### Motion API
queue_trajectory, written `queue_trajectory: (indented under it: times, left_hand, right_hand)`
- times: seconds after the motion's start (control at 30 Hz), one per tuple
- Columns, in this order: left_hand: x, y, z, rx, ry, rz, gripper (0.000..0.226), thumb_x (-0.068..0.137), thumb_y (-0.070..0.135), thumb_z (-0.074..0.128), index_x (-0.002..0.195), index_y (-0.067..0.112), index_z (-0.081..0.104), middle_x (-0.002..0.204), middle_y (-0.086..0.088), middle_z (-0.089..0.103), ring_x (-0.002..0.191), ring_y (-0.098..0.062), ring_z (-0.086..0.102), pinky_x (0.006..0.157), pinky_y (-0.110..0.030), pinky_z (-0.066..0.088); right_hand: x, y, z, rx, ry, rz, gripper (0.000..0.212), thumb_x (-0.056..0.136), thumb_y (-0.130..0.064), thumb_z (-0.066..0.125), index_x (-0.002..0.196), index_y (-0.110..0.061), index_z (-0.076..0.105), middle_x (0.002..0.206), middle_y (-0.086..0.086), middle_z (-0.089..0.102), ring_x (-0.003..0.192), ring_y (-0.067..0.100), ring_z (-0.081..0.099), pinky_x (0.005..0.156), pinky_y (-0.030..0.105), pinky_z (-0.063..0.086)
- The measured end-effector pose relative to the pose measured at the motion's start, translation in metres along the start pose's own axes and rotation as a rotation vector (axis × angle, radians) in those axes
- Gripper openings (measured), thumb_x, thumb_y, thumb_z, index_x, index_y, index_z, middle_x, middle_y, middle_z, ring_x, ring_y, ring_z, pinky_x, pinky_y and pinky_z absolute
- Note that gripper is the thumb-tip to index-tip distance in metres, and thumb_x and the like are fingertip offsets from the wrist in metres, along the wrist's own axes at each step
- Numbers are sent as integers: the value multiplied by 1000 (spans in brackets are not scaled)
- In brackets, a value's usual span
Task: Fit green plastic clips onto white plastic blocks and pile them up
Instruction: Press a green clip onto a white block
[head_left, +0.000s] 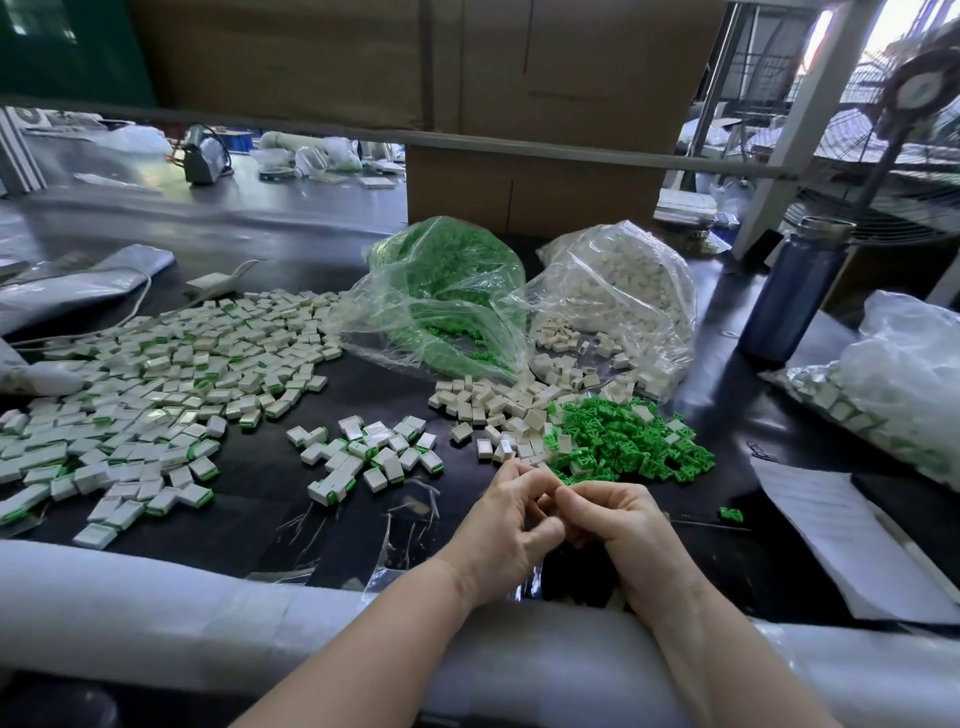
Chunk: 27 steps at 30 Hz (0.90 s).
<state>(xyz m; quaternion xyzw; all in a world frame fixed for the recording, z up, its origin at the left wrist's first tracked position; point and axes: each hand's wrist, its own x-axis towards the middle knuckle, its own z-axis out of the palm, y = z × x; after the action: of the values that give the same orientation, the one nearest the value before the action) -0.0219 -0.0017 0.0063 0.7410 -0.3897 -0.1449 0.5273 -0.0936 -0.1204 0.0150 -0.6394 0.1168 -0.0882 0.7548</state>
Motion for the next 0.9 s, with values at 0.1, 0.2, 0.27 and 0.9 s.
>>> queue_trajectory:
  times: [0.1, 0.2, 0.27, 0.9]
  left_hand:
    - [0, 0, -1, -3, 1, 0, 17, 84, 4, 55, 85, 22, 57, 97, 5, 42, 78, -8, 49, 76, -13, 44]
    - [0, 1, -1, 1, -5, 2, 18, 84, 4, 56, 83, 22, 56, 96, 5, 42, 77, -7, 47, 75, -11, 43]
    - [0, 1, -1, 7, -7, 4, 18, 83, 4, 56, 82, 21, 56, 96, 5, 42, 78, -9, 48, 76, -13, 44]
    - [-1, 3, 0, 17, 5, -17, 13, 85, 1, 53, 90, 11, 60, 102, -3, 42, 73, -10, 48, 72, -18, 45]
  right_hand:
    - [0, -1, 0, 7, -9, -8, 19, 68, -21, 66, 70, -4, 74, 53, 5, 61, 47, 7, 54, 47, 16, 44]
    - [0, -1, -1, -1, -8, -1, 19, 67, -20, 66, 68, -3, 74, 51, 5, 59, 47, 7, 52, 46, 16, 43]
    - [0, -1, -1, 16, -4, 9, 17, 67, -18, 67, 67, -2, 74, 51, 6, 60, 45, 8, 53, 45, 17, 44]
    - [1, 1, 1, 4, 26, -28, 21, 68, -21, 67, 68, -1, 73, 51, 7, 60, 45, 8, 53, 44, 16, 43]
